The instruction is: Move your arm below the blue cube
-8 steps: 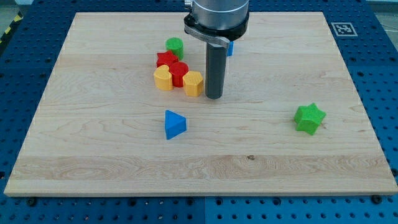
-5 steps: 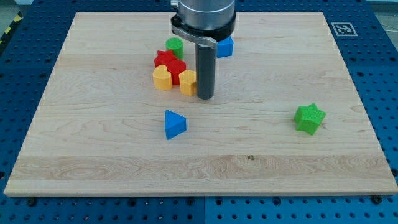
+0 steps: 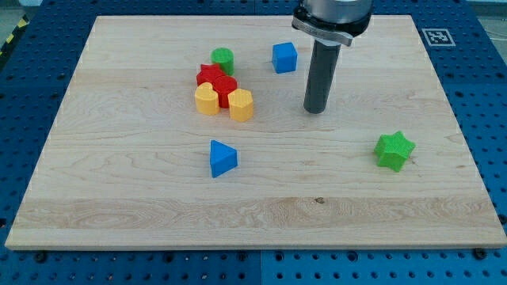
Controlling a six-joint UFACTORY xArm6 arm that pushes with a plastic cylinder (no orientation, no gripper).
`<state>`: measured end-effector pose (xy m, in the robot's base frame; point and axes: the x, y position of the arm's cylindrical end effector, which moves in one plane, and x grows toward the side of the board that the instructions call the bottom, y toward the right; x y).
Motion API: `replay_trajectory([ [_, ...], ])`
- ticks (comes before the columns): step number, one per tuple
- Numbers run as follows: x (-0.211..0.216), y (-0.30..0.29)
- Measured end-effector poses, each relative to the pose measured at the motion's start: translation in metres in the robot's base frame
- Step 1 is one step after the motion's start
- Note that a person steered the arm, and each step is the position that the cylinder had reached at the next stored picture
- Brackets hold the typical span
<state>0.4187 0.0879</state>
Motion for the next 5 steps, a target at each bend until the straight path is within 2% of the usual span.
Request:
replay_trajectory([
  [5,0.0000,0.0023],
])
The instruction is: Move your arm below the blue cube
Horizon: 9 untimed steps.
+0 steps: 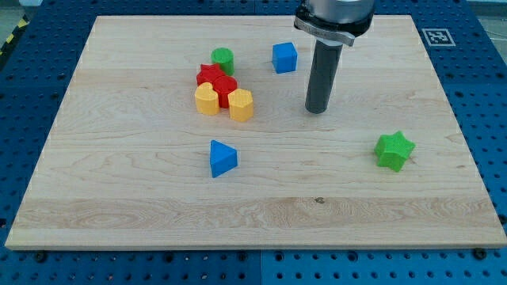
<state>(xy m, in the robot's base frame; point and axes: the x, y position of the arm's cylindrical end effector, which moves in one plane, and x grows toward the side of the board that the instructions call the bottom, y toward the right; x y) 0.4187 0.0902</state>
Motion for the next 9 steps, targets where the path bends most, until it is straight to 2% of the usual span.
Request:
replay_trajectory([
  [9,-0.002,0.021],
])
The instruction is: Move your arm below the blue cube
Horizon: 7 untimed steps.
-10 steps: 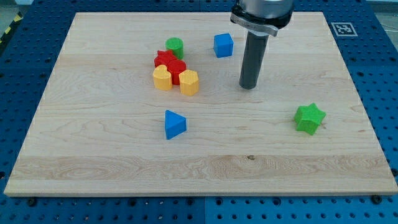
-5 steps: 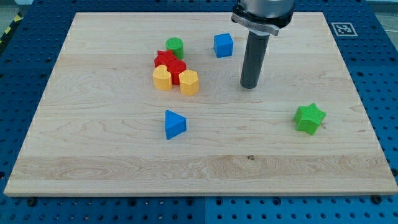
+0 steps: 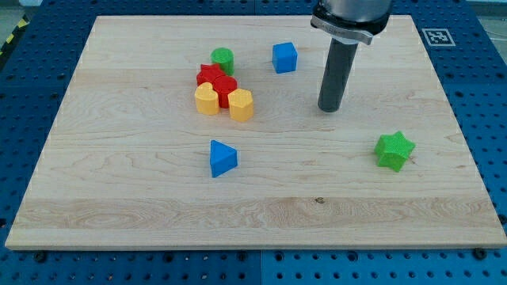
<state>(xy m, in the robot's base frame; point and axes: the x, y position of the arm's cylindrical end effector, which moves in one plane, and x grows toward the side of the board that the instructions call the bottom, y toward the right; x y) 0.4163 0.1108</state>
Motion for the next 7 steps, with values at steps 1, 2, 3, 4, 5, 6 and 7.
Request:
replay_trajectory([
  [1,0.000,0.009],
  [2,0.000,0.022],
  [3,0.000,0.024],
  [4,0.000,0.024],
  [5,-0.003,0.041],
  [6,-0.015,0.037],
  [7,-0.025,0.002],
])
